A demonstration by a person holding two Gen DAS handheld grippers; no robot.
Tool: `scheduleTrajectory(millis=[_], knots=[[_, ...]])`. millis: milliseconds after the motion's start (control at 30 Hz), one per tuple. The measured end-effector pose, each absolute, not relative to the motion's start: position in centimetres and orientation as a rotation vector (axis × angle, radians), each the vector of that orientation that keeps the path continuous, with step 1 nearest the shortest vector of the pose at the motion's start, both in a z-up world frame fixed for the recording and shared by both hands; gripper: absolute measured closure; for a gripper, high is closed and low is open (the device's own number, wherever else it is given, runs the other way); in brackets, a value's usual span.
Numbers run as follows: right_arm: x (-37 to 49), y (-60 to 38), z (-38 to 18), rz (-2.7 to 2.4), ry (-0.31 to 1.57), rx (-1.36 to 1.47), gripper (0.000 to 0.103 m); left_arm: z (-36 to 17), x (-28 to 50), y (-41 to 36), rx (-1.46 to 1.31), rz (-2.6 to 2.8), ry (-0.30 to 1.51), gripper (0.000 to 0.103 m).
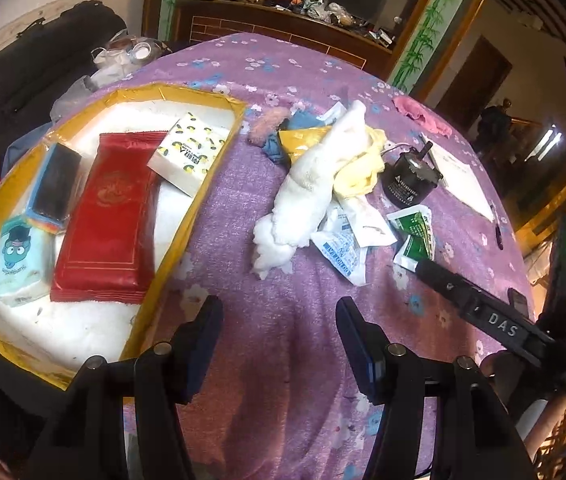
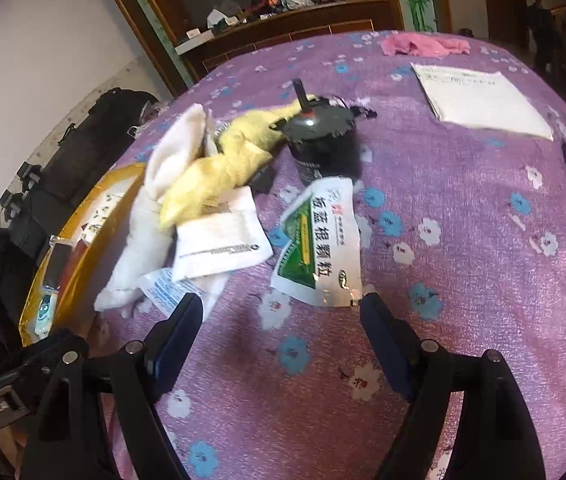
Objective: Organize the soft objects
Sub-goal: 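Grasp the green medicine sachet with the right tool while the left tool grasps the white towel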
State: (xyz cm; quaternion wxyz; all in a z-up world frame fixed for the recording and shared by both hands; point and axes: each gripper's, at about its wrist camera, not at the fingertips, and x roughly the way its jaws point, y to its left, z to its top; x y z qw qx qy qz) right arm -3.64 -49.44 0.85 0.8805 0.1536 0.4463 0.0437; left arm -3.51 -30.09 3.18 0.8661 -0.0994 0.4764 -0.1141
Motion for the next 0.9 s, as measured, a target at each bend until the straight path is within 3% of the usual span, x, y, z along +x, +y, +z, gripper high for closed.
scheduleTrajectory(millis=[567, 633, 667, 800, 900], knots=[[0.2, -51.9, 0.4, 0.071, 0.895, 0.347, 0.025, 3.7, -0.6, -32.2, -0.184, -0.327, 0.99, 0.041], [1.2, -52.1, -0.6, 0.069, 0.91, 0.369, 0.038, 4.3, 1.1, -32.0, -0.193, -0.31, 0.981, 0.041], [1.4, -52.0, -1.0, 0.071, 0.908, 0.362, 0.038, 4.5, 1.9, -32.1, -0.182, -0.306, 0.98, 0.041], [1.2, -50.1, -0.6, 0.068, 0.902, 0.242, 0.064, 4.2, 5.8, -32.9, -0.072, -0.28, 0.992, 0.041], [1.0, -49.6, -0.3, 0.082, 0.89, 0.214, 0.072, 2.4, 8.5, -33.6, -0.096, -0.308, 1.08, 0.041]])
